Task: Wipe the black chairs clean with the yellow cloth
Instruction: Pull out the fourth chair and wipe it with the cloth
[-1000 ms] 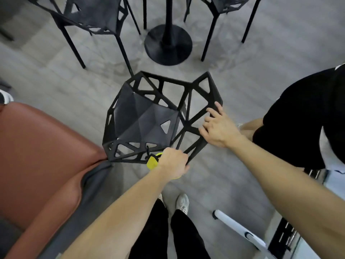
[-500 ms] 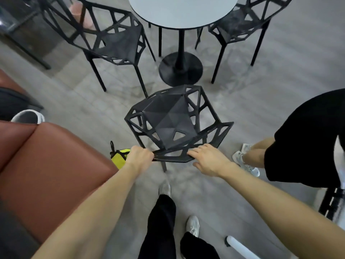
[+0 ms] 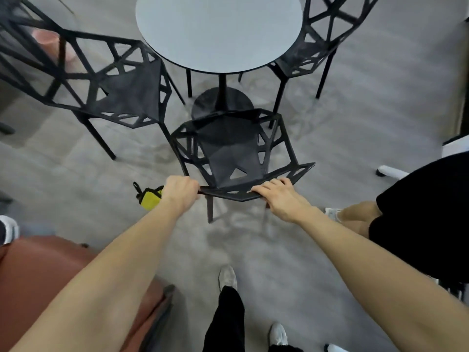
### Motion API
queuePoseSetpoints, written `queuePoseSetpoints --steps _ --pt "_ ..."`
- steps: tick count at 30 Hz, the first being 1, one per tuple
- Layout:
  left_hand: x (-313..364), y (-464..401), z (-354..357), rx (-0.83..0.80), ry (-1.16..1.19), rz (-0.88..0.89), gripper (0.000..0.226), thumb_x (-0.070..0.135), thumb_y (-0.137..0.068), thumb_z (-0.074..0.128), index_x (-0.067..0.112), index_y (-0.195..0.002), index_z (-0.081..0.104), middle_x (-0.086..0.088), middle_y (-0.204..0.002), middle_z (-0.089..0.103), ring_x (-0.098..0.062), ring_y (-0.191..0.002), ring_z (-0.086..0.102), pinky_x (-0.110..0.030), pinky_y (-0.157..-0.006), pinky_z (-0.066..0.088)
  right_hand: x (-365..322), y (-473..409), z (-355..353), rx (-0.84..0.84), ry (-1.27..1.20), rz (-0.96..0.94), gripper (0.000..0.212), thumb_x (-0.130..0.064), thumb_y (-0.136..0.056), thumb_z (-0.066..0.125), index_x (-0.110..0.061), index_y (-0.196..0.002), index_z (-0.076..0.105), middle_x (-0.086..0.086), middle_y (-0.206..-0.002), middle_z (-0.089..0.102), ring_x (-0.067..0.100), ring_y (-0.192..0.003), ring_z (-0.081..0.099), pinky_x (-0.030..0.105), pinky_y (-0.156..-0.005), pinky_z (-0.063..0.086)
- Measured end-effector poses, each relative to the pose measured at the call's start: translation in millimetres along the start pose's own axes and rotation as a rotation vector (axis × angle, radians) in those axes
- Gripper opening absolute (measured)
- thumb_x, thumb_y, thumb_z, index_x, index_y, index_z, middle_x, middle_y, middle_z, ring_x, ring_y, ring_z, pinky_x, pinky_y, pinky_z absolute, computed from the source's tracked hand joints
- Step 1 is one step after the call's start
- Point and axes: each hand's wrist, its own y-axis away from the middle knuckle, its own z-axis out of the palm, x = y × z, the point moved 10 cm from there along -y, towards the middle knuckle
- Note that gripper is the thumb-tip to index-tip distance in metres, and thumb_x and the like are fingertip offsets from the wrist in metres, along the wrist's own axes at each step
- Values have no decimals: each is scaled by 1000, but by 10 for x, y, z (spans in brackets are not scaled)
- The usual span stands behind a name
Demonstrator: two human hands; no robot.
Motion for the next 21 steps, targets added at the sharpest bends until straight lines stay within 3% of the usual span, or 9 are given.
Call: queuePoseSetpoints --steps 3,6,8,11,13,16,18,21 --pt "-213 -226 -168 -15 88 -16 38 62 -100 65 29 -113 78 3 -99 74 -28 -97 73 -34 -73 53 26 -265 -116 -77 -31 37 44 -25 -108 48 -32 -151 47 -3 -140 59 25 -131 51 45 -116 29" --pt "-523 -275 -430 4 310 -74 50 73 -84 75 34 -113 76 2 -104 74 -29 -103 71 -37 -81 58 116 -361 -322 -219 -93 106 43 -36 -102 54 -29 -144 57 2 -139 61 28 -132 55 48 -117 34" --pt "-769 -236 -692 65 528 -150 56 80 -75 77 39 -114 77 6 -108 76 -26 -109 69 -39 -87 57 195 -336 -562 -230 -140 162 41 -42 -99 58 -27 -138 63 2 -133 65 29 -127 60 49 -111 43" --pt "-1013 -232 -1110 168 1019 -244 46 77 -69 85 37 -91 82 18 -91 76 -11 -98 69 -35 -89 57 236 -273 -1023 -135 -357 199 42 -46 -100 61 -24 -136 66 -1 -132 70 22 -121 65 43 -104 52" --pt "-1000 -292 -1415 230 1329 -247 38 72 -71 89 37 -87 84 19 -91 79 -3 -98 70 -31 -89 55 254 -281 -1333 -38 -525 219 37 -48 -100 63 -27 -129 71 -7 -124 75 14 -113 68 36 -101 55" --pt "-739 -503 -1938 232 1652 -206 33 61 -79 89 35 -99 86 11 -107 80 -11 -107 71 -28 -87 54 450 -395 -1911 192 -663 259 20 -48 -99 67 -31 -104 76 -14 -97 77 5 -91 67 30 -85 54" --pt "-524 -724 -2232 237 1772 -185 30 48 -86 88 30 -109 84 2 -111 80 -19 -107 73 -31 -85 58 676 -526 -2247 312 -796 296 22 -48 -98 68 -30 -87 74 -13 -75 73 6 -76 69 32 -77 56" --pt "-275 -1169 -2551 255 1865 -196 31 39 -87 89 31 -116 81 -1 -110 82 -25 -111 75 -49 -100 59 1058 -878 -2505 285 -1131 350 39 -52 -102 63 -16 -90 73 2 -79 77 16 -67 76 46 -76 64"
